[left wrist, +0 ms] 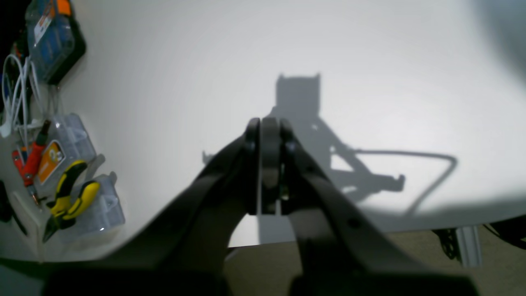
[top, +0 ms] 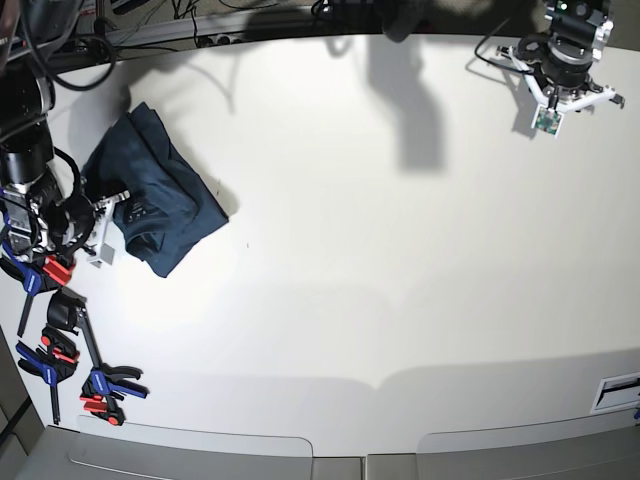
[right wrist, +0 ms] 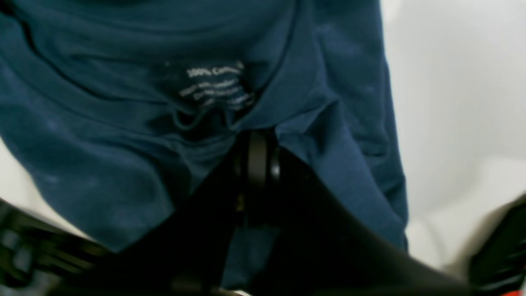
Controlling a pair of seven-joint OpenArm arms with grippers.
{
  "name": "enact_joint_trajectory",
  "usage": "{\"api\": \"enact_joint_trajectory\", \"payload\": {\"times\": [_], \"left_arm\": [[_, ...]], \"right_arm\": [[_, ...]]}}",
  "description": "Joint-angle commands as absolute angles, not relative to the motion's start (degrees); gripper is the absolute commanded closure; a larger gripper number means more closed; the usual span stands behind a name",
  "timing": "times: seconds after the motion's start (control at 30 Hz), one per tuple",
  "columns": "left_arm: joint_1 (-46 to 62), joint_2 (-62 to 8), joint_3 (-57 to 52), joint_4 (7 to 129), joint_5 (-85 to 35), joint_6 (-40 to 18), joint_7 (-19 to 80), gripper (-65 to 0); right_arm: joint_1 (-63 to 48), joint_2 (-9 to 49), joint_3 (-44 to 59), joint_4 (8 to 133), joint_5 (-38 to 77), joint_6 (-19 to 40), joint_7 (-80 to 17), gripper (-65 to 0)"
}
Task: Fold the T-shirt properly
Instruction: 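Open the right gripper and release the folded shirt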
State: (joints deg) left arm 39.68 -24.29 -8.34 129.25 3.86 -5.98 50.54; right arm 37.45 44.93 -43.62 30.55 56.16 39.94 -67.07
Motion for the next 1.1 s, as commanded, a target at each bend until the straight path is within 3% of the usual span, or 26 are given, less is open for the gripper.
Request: {"api": "enact_joint_trajectory", "payload": {"times": [0.0,0.13,0.37,0.5,0.77,1.07], "left_arm": [[40.0,-24.8,-8.6,130.3,4.4,-5.3,49.6,0.0],[40.0,-24.8,-8.6,130.3,4.4,-5.3,49.6,0.0],[40.0,-24.8,-8.6,130.3,4.4,-5.3,49.6,0.0],[40.0,-24.8,-8.6,130.3,4.4,-5.3,49.6,0.0],[40.0,-24.8,-8.6,130.3,4.4,-5.3,49.4,0.0],[40.0,-24.8,-8.6,130.3,4.4,-5.3,49.1,0.0]], "right_arm": [[36.7,45.5,-42.2,28.5,52.9,38.3,-69.5,0.0],[35.4,45.6,-33.0,20.3,52.9,35.6,-69.2,0.0],[35.2,46.4,-17.7,5.6,53.1,35.6,-70.1,0.0],[33.8,48.2,-12.5,3.2,55.0,36.1,-70.2,0.0],[31.5,53.3,-10.1,3.3,65.0,37.7,-72.1,0.0],[39.5,57.6,-10.1,3.2,74.2,40.0,-72.9,0.0]]}}
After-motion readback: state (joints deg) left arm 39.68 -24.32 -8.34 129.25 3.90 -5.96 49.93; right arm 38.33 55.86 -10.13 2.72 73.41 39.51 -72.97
